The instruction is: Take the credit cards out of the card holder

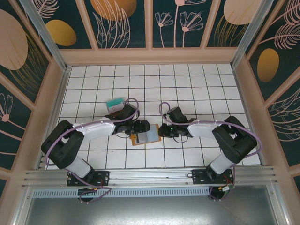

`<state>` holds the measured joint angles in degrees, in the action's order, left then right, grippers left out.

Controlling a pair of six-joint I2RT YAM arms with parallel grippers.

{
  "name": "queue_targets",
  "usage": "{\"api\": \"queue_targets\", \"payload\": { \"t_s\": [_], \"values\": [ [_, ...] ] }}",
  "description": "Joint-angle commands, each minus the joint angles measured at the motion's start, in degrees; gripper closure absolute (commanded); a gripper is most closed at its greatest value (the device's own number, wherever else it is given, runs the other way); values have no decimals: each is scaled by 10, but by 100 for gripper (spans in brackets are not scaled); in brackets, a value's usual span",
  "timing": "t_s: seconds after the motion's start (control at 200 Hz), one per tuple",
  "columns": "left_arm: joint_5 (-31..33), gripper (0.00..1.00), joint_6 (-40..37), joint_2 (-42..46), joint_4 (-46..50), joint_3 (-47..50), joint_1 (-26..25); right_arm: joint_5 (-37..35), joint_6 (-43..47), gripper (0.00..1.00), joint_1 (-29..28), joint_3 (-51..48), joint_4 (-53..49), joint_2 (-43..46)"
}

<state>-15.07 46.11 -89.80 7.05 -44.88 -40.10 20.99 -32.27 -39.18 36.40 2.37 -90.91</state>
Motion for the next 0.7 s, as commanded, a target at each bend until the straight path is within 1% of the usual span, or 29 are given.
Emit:
{"api": "queue_targets", "payload": {
  "t_s": [0.0, 0.175, 0.255, 0.395, 0.445, 0.495, 0.556, 0.601, 0.696],
  "values": [
    [-24, 29, -8, 19, -10, -19, -3, -10, -6, 86, -11, 8, 0, -25],
    [-64, 49, 10, 19, -58, -26, -12, -15, -8, 86, -9, 7, -1, -23],
    [-81, 52, 16, 9, -75, -35, -23, -22, -9, 85, -8, 6, -2, -16],
    [-81, 59, 21, -7, -79, -48, -38, -30, -11, 84, 0, 2, -7, -2],
    [-61, 59, 20, 0, -70, -44, -38, -31, -13, 84, 4, 0, -7, 6],
    [-22, 62, 14, 13, -46, -45, -38, -32, -15, 84, 8, -1, -10, 13],
    [23, 62, -1, 31, -8, -48, -35, -32, -15, 84, 10, 1, -13, 24],
    [51, 65, -10, 43, 21, -50, -31, -32, -14, 84, 11, 4, -15, 31],
    [72, 69, -26, 67, 49, -31, -10, -20, -14, 84, 9, 15, -14, 46]
  ]
}}
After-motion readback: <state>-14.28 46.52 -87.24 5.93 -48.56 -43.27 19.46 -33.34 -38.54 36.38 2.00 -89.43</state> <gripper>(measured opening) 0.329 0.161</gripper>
